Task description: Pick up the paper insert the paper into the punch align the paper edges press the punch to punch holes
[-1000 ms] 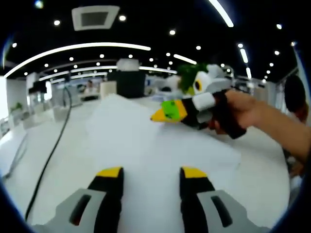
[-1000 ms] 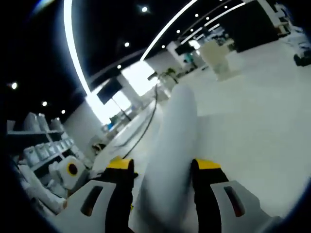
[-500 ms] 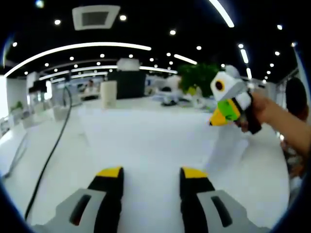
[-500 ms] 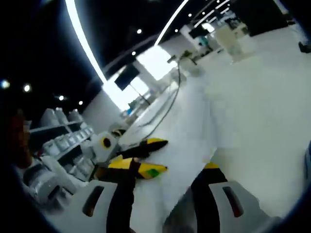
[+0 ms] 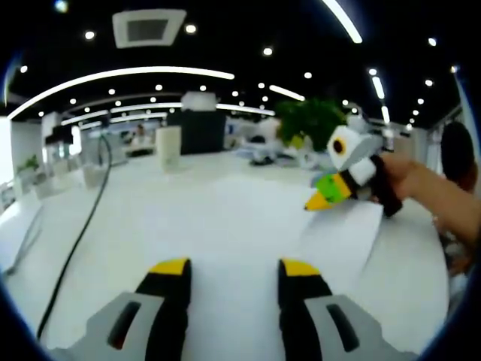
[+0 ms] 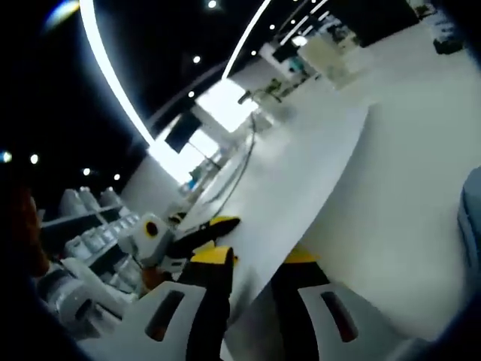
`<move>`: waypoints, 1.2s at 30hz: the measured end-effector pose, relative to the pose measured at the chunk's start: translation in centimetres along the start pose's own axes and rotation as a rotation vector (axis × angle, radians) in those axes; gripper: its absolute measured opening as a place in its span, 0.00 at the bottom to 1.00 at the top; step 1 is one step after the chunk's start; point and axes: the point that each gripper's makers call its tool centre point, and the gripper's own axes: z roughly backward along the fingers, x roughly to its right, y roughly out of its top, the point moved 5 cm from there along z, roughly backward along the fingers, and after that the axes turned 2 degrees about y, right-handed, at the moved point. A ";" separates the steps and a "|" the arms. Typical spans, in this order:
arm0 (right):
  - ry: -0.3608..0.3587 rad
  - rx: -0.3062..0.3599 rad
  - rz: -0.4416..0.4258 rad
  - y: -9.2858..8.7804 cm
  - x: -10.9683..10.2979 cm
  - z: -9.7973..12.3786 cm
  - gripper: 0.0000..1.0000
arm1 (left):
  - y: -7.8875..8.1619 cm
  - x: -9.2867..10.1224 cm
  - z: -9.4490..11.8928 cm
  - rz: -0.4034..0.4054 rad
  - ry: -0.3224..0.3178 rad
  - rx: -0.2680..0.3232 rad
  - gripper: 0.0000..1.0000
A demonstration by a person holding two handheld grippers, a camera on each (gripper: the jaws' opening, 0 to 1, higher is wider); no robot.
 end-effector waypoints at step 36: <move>0.062 0.123 0.209 1.0 0.5 2.0 0.04 | 1.4 -4.3 3.5 0.649 -0.157 0.023 0.60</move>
